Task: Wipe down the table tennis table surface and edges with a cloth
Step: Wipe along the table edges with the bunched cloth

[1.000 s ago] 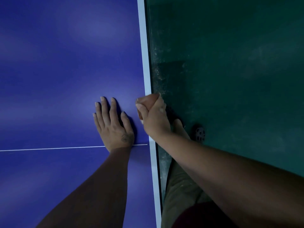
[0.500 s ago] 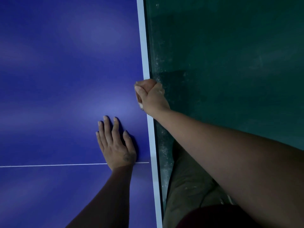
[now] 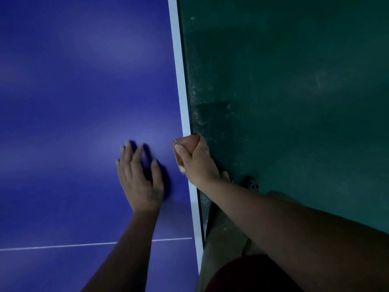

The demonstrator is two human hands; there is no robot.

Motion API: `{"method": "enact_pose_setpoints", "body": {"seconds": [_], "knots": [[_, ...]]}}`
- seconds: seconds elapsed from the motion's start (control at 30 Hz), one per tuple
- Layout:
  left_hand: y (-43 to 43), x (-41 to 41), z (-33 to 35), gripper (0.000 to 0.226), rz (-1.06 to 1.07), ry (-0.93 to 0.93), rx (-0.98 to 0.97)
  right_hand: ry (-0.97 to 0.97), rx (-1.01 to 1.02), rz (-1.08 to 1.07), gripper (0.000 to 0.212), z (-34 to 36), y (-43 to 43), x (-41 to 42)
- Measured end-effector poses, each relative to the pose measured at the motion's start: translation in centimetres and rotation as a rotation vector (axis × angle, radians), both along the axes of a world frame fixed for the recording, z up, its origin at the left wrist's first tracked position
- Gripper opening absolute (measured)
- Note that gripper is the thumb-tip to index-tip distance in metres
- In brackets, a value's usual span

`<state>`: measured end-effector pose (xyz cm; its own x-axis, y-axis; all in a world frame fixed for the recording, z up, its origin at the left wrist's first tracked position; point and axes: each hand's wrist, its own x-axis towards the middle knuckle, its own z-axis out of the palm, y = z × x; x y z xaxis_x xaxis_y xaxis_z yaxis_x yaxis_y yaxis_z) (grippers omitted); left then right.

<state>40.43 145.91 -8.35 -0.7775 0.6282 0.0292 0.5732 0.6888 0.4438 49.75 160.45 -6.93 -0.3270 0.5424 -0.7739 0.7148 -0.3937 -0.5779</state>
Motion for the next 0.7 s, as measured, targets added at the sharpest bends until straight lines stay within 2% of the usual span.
{"method": "enact_pose_setpoints", "body": {"seconds": [0.1,0.2,0.27,0.33,0.47,0.7], "knots": [[7.3,-5.6,0.0,0.046,-0.017,0.023,0.075,0.031,-0.003,-0.13,0.08,-0.7,1.7,-2.6],[15.1,-10.8,-0.2,0.047,0.02,-0.001,0.083,0.056,-0.038,-0.167,0.08,-1.6,4.2,-4.4],[19.8,-13.5,0.0,0.051,0.074,-0.043,0.055,0.076,-0.051,-0.176,0.076,-1.8,6.1,-5.5],[23.0,-15.4,0.1,0.056,0.1,-0.006,-0.017,0.082,-0.057,-0.171,0.073,-1.7,8.2,-6.9],[24.6,-15.5,-0.6,0.059,0.129,0.131,-0.128,0.096,-0.048,-0.159,0.066,-1.7,12.0,-9.6],[25.3,-15.3,-0.6,0.056,0.158,0.17,-0.123,0.093,-0.053,-0.176,0.071,-1.5,16.8,-13.0]]}}
